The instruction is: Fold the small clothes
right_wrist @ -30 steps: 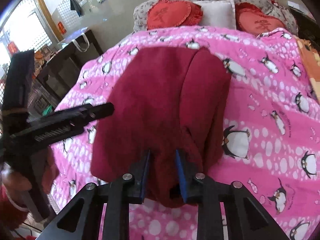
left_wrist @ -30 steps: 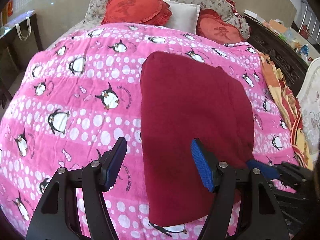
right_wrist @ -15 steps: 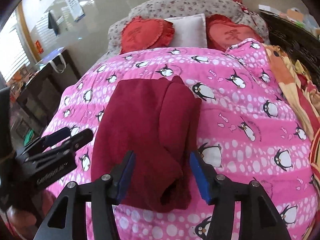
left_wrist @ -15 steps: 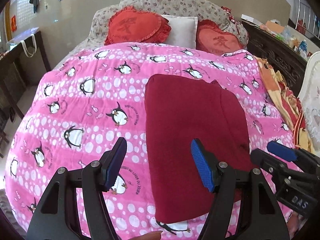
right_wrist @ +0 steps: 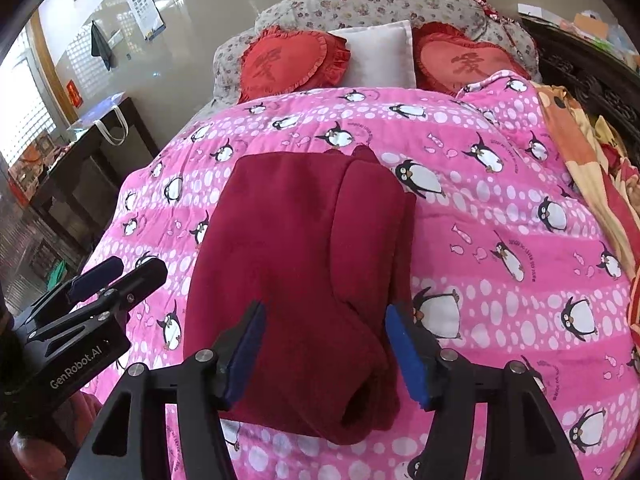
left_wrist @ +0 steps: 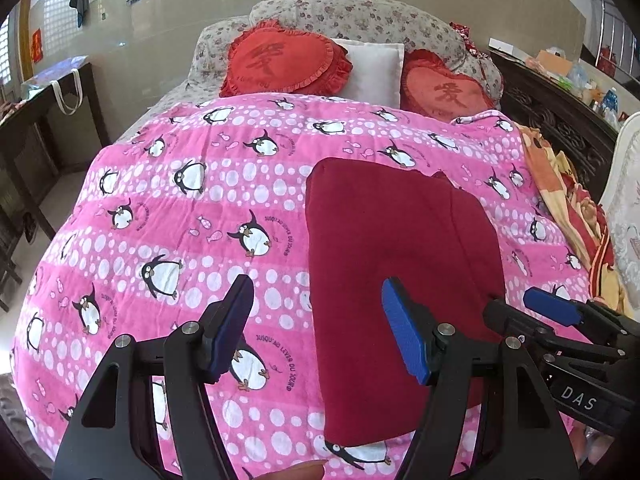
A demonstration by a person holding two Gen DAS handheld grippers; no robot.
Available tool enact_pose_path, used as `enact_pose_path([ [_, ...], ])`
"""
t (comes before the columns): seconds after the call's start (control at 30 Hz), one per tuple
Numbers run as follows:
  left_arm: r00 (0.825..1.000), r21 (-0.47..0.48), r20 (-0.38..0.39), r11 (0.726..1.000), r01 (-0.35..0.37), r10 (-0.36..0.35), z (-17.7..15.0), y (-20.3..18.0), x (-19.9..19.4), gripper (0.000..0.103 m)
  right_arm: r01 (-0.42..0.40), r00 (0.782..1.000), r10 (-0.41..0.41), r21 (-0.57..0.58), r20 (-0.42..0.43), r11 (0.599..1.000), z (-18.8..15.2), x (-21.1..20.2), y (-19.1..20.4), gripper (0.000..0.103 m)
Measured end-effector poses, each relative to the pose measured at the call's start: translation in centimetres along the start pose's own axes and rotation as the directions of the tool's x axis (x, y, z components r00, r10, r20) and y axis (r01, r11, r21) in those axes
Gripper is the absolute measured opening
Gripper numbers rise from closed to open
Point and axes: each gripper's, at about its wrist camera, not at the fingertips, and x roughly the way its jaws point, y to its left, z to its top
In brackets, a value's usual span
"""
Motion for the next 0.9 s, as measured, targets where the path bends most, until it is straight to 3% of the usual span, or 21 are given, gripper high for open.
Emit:
enact_pose_path([
  [0.9,1.000,0.012,-0.024,1.000,-0.004,0.005,-0.3,0.1,1.2,0.067,-0.020,0.999,0.020,0.012,-0.041,1.000,0.1,1.6,0.2,0.060],
])
